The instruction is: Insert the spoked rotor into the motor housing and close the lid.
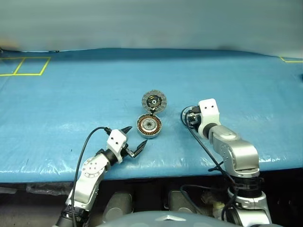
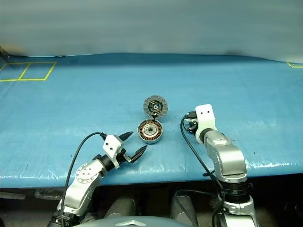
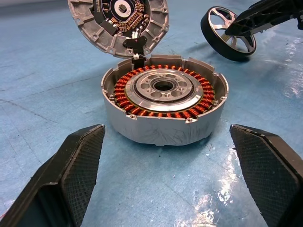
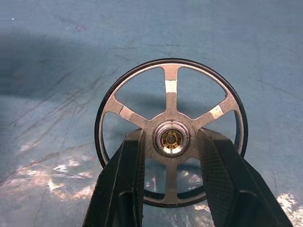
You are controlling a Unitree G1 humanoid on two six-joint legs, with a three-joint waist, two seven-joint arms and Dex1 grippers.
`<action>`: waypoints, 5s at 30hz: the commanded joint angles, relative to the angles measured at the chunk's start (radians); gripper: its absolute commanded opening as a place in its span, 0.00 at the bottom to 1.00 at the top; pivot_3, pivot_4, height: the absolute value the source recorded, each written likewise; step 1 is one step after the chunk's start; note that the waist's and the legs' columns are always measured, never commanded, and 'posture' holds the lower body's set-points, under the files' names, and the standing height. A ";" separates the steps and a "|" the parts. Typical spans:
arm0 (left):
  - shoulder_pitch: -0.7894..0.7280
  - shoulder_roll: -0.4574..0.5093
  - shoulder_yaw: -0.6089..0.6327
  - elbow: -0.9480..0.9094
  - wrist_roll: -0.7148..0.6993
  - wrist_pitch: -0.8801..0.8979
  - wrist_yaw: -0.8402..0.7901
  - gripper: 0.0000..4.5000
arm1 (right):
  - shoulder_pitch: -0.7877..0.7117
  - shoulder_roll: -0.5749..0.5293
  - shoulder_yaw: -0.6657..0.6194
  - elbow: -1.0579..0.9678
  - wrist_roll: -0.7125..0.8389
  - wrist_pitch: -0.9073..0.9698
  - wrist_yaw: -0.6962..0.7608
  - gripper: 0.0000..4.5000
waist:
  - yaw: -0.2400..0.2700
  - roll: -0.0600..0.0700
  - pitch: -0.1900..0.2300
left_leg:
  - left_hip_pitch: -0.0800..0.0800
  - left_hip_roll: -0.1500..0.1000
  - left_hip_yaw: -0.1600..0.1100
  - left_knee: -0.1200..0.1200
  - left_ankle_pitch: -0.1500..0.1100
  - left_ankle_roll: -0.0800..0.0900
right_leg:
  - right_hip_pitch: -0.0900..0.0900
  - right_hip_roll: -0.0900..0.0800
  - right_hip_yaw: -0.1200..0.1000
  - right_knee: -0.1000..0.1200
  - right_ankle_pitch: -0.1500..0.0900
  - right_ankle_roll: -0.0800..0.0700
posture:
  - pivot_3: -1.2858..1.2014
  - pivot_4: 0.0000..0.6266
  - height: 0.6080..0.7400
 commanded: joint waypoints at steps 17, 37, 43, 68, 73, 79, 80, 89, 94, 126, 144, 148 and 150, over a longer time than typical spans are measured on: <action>-0.005 0.002 0.007 -0.029 -0.006 -0.025 -0.008 1.00 | -0.180 -0.046 0.325 -0.171 0.142 0.007 0.176 0.29 | 0.005 -0.003 0.002 | -0.001 -0.001 -0.002 0.001 0.000 0.001 | 0.001 -0.004 -0.002 -0.001 -0.001 0.001 | 0.52 0.24 1.00; 0.007 -0.004 -0.002 -0.031 -0.001 -0.026 0.002 1.00 | -0.161 -0.070 0.359 -0.069 0.100 -0.005 0.184 0.29 | 0.003 -0.003 0.002 | -0.001 -0.002 -0.002 0.000 -0.001 0.001 | 0.001 -0.004 -0.002 -0.002 0.000 0.002 | 0.52 0.24 1.00; 0.008 -0.004 -0.002 -0.032 0.000 -0.023 0.004 1.00 | -0.178 -0.062 0.364 -0.073 0.095 -0.006 0.181 0.72 | 0.002 -0.003 0.002 | -0.001 -0.002 -0.002 0.000 -0.001 0.001 | 0.001 -0.004 -0.002 -0.001 0.000 0.002 | 0.52 0.24 1.00; 0.004 0.005 0.004 -0.032 -0.002 -0.019 -0.001 1.00 | -0.168 0.061 0.245 -0.078 0.092 0.027 0.089 0.01 | 0.002 -0.002 0.002 | -0.001 -0.002 -0.002 0.001 -0.001 0.001 | 0.001 -0.004 -0.002 -0.001 0.000 0.001 | 0.52 0.24 1.00; 0.001 0.003 0.002 -0.030 -0.003 -0.020 -0.002 1.00 | -0.132 0.079 0.278 -0.035 0.079 -0.005 0.082 0.01 | 0.001 -0.002 0.002 | -0.001 -0.002 -0.002 0.000 -0.001 0.000 | 0.000 -0.003 -0.002 -0.001 0.000 0.001 | 0.52 0.24 1.00; 0.000 0.000 0.002 -0.031 -0.003 -0.018 0.001 1.00 | -0.101 0.067 0.283 -0.034 0.079 -0.001 0.086 0.01 | 0.000 -0.002 0.002 | -0.001 -0.002 -0.002 0.000 0.001 -0.002 | 0.000 -0.003 -0.002 -0.001 0.000 0.001 | 0.52 0.24 1.00; 0.000 0.000 0.003 -0.031 -0.003 -0.018 0.002 1.00 | -0.097 0.064 0.282 -0.035 0.079 0.001 0.087 0.01 | 0.000 -0.002 0.002 | -0.001 -0.002 -0.002 0.000 0.000 -0.001 | 0.000 -0.003 -0.002 -0.001 0.000 0.001 | 0.52 0.24 1.00; 0.003 0.001 0.003 -0.034 -0.003 -0.016 0.002 1.00 | -0.066 0.033 0.281 -0.037 0.081 0.009 0.091 0.01 | 0.000 -0.002 0.002 | -0.001 -0.002 -0.002 0.000 0.000 0.000 | 0.000 -0.003 -0.002 0.000 0.000 0.001 | 0.52 0.24 1.00; 0.008 0.004 0.003 -0.039 -0.003 -0.013 0.001 1.00 | -0.066 0.037 0.276 -0.041 0.082 0.004 0.089 0.01 | 0.001 -0.002 0.002 | -0.001 -0.002 -0.002 0.000 -0.001 0.000 | 0.000 -0.003 -0.002 -0.001 0.000 0.001 | 0.52 0.24 1.00; 0.008 -0.005 -0.003 -0.036 -0.004 -0.014 0.001 1.00 | -0.040 0.165 0.302 0.174 0.070 -0.072 0.073 0.01 | 0.000 -0.001 0.000 | 0.002 -0.002 -0.002 0.000 0.000 0.000 | 0.002 -0.002 -0.002 0.000 0.000 0.001 | 0.52 0.24 1.00; 0.000 -0.005 -0.004 -0.032 0.000 -0.010 0.004 1.00 | -0.064 0.273 0.186 0.259 0.070 -0.047 0.003 0.01 | -0.001 -0.001 -0.005 | 0.007 -0.001 -0.002 0.000 0.000 -0.001 | 0.002 0.000 -0.001 0.000 -0.001 0.001 | 0.52 0.24 1.00; -0.001 -0.005 -0.003 -0.031 0.000 -0.013 0.004 1.00 | -0.042 0.253 0.198 0.224 0.076 -0.018 0.009 0.01 | 0.000 -0.001 -0.005 | 0.007 -0.001 -0.002 0.000 0.000 -0.001 | 0.002 0.000 -0.001 0.000 -0.001 0.001 | 0.52 0.24 1.00; -0.001 -0.005 -0.002 -0.029 0.000 -0.015 0.003 1.00 | -0.025 0.217 0.238 0.192 0.070 -0.019 0.026 0.01 | 0.001 -0.001 -0.006 | 0.007 -0.001 -0.003 0.000 0.000 0.000 | 0.002 -0.001 -0.002 0.000 -0.001 0.001 | 0.52 0.24 1.00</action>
